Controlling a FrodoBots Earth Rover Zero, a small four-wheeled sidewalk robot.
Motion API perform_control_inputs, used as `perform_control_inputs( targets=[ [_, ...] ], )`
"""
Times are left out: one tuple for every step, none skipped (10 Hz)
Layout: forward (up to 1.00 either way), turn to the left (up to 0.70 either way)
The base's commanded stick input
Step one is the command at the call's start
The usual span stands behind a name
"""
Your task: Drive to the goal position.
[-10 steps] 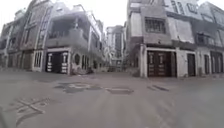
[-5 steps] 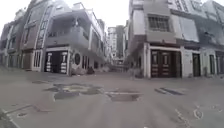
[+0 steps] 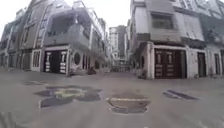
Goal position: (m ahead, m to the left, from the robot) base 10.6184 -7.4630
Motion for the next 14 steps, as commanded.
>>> perform_control_inputs(
  targets=[
    [1.0,0.05],
    [1.0,0.05],
    [1.0,0.05],
    [1.0,0.05],
    [1.0,0.05],
    [1.0,0.05],
    [1.0,0.05],
    [1.0,0.05],
    [1.0,0.05],
    [1.0,0.05],
    [1.0,-0.2],
    [1.0,-0.35],
    [1.0,-0.04],
    [1.0,0.05]
  ],
)
